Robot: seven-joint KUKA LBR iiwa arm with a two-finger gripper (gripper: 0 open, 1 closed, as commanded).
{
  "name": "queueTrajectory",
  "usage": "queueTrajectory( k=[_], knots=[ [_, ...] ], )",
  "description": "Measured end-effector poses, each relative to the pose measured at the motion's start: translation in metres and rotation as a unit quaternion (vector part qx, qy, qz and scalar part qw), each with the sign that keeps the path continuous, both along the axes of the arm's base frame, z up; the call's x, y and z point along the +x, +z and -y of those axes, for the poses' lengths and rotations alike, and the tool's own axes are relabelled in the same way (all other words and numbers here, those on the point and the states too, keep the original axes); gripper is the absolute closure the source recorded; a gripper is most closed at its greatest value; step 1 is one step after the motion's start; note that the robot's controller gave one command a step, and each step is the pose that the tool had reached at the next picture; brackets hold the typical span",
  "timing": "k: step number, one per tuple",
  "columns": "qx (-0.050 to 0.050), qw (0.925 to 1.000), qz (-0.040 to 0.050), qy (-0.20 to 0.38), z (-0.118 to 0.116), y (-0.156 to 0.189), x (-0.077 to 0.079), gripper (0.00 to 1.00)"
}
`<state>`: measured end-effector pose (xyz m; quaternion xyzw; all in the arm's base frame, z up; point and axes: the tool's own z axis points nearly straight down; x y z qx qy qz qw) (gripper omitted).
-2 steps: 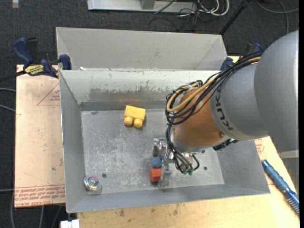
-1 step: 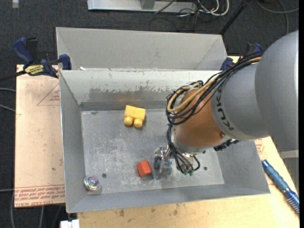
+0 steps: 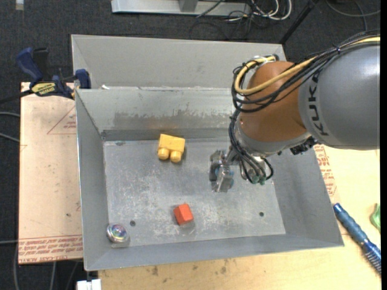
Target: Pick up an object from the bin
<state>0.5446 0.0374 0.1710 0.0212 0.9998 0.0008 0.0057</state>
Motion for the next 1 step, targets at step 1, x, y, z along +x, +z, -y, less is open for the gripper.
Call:
queueTrajectory(
  k=[1],
  knots=[
    [0.000,1.0000,-0.0010,-0.001,0.0133,0.0619,-0.0081,1.00]
  ],
)
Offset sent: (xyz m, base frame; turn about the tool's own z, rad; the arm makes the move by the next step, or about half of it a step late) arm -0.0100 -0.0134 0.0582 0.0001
